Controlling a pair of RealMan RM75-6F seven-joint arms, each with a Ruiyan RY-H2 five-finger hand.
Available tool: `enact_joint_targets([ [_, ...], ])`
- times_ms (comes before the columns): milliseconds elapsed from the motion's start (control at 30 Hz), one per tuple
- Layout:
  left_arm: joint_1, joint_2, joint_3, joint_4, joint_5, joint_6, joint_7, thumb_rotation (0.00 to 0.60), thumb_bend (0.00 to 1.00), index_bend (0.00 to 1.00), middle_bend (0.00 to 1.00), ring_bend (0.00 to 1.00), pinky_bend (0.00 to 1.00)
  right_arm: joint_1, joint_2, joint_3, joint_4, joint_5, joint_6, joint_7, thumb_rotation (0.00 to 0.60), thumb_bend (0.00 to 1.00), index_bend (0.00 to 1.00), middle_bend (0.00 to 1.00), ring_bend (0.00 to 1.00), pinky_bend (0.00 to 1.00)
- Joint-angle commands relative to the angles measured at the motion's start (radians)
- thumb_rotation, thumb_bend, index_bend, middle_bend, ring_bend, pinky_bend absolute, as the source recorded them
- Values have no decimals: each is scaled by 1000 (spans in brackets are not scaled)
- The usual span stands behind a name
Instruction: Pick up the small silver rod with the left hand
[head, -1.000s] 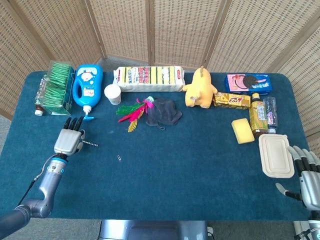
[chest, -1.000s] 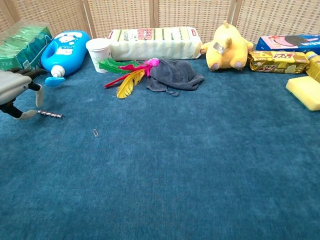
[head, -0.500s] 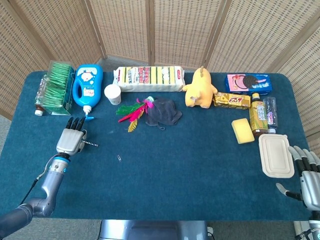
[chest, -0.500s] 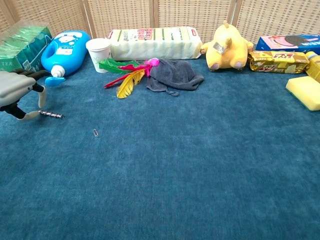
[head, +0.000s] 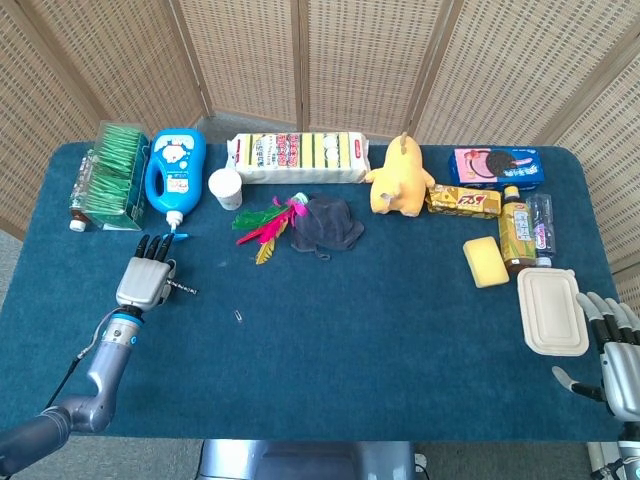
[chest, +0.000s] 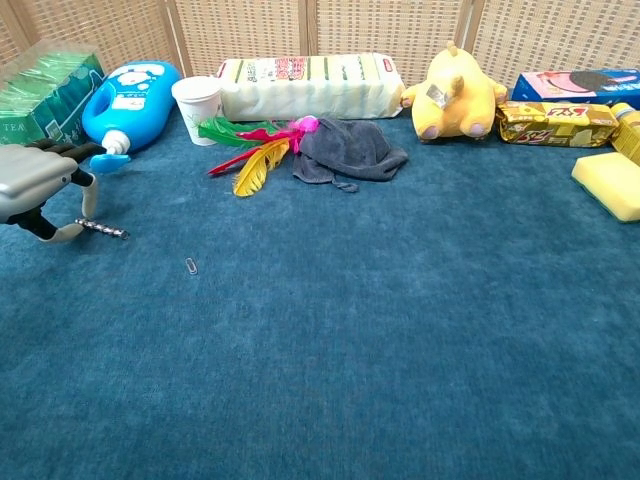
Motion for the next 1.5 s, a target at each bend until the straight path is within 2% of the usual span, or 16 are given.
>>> enact_joint_targets([
  [33, -1, -2, 1, -1, -2, 0, 9, 600, 647, 462, 0, 0, 0, 0, 1, 0, 0, -1, 1, 1, 600, 0, 0, 0, 0, 0],
  [467, -4, -12, 2, -4, -25, -5, 58, 600, 667, 493, 0, 0, 0, -1, 4, -3, -2, -8, 4, 9, 600, 0, 0, 0, 0, 0],
  [1033, -5, -21, 6, 2, -28, 8, 85, 600, 747, 533, 0, 0, 0, -1, 8, -8, -3, -20, 3, 27, 600, 0, 0, 0, 0, 0],
  [1267, -4, -3, 9, -19, -8, 32, 83, 600, 747, 537, 0, 0, 0, 0, 8, -8, -3, -23, 4, 31, 600, 0, 0, 0, 0, 0],
  [1500, 4, 55, 15, -92, 42, 100, 90, 600, 747, 537, 0, 0, 0, -3, 11, -10, -5, -31, 12, 38, 600, 0, 0, 0, 0, 0],
])
